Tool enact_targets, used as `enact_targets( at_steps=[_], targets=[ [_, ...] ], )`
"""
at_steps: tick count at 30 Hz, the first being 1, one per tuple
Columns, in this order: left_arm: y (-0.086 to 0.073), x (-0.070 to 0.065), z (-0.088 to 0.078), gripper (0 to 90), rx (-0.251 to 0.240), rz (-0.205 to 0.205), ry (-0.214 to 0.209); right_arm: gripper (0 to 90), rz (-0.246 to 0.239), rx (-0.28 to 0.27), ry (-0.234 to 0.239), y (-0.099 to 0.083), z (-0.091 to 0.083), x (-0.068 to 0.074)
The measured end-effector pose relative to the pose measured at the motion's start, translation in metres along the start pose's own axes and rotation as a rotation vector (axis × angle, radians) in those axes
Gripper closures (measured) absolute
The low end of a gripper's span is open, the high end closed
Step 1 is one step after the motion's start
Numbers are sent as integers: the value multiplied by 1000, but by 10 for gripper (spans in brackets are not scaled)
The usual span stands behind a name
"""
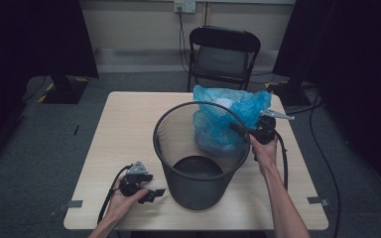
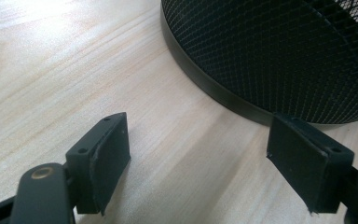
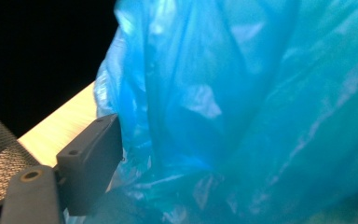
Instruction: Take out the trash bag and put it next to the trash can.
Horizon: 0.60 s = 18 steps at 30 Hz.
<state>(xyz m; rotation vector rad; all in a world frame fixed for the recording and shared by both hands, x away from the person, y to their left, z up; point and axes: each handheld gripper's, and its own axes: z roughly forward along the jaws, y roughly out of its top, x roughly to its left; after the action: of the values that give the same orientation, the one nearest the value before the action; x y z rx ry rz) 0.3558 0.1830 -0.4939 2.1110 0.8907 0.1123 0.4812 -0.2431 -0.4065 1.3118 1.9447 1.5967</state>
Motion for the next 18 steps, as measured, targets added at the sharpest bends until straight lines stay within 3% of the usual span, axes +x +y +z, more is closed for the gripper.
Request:
enact_targets(
  at_steps=[11,13,17,18],
  targets=[
    [-1,-2,4,202,-16,34,43,156,-28,16,-22,-16,-36,-5],
    [-2,-5,5,202,-22,44,62,158,-64,45,-36,-25,-44,-5],
    [-2,-8,6,183,-19,71,84,157,-61,60,-36,-35,-52,-8],
    [-2,-9,7,176,-14,81,92,157,-64,61,-18,-38,-57,-8]
  ],
)
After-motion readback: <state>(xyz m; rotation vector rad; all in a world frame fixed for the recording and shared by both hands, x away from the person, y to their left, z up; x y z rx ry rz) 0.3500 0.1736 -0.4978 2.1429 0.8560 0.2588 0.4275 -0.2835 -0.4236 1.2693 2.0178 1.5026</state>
